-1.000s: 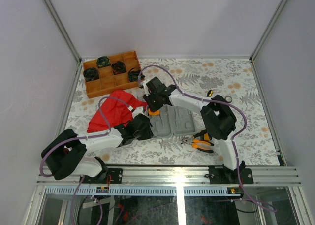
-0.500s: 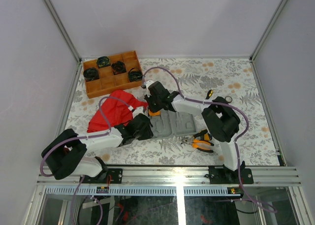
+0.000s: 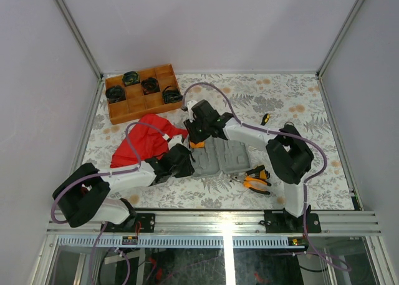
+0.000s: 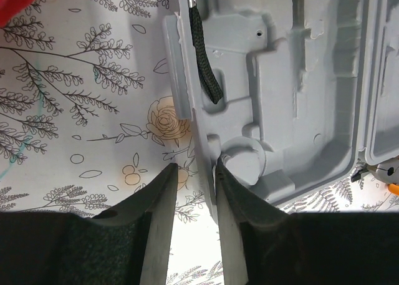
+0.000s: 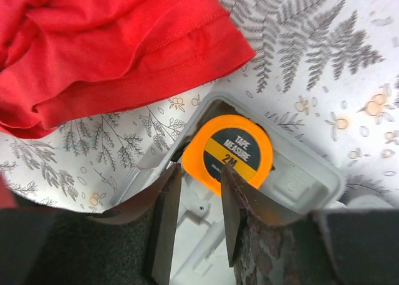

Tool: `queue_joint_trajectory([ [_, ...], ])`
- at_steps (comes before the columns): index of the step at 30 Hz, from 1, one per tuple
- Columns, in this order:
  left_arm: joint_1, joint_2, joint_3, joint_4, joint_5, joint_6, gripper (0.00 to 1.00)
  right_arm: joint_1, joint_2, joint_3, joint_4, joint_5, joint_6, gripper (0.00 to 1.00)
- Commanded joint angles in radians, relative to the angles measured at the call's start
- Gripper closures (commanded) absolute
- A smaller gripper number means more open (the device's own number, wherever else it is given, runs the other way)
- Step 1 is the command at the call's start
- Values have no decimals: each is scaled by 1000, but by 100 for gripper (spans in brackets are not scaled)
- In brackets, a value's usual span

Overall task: Sort the tools into containers
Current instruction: Place the engineering item in the storage box.

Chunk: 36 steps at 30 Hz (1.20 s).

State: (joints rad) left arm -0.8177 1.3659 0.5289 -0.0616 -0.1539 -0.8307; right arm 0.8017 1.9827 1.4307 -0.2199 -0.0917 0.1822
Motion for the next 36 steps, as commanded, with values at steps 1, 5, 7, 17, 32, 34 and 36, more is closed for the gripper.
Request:
queue_joint_trajectory([
  [1, 7, 5, 17, -62, -25, 36, 70, -39, -122, 12, 23, -45, -97, 59],
  [5, 32, -23, 11, -51, -4, 63, 71, -68, -109, 16, -53, -102, -307, 56],
  [7, 55, -47, -2, -32, 21, 76, 71, -75, -103, 4, -77, -131, -413, 54],
  [17, 111, -110, -40, 21, 127, 130, 73, -96, -74, 16, -76, -360, -683, 50],
  [32, 117, -96, -116, 151, 186, 50, 68, -86, 64, 148, -207, -359, -749, 52],
  [34, 117, -89, -127, 167, 175, 29, 68, -83, 74, 154, -211, -343, -749, 52],
  [36, 116, -81, -138, 182, 167, 8, 68, -79, 81, 157, -208, -325, -750, 53],
])
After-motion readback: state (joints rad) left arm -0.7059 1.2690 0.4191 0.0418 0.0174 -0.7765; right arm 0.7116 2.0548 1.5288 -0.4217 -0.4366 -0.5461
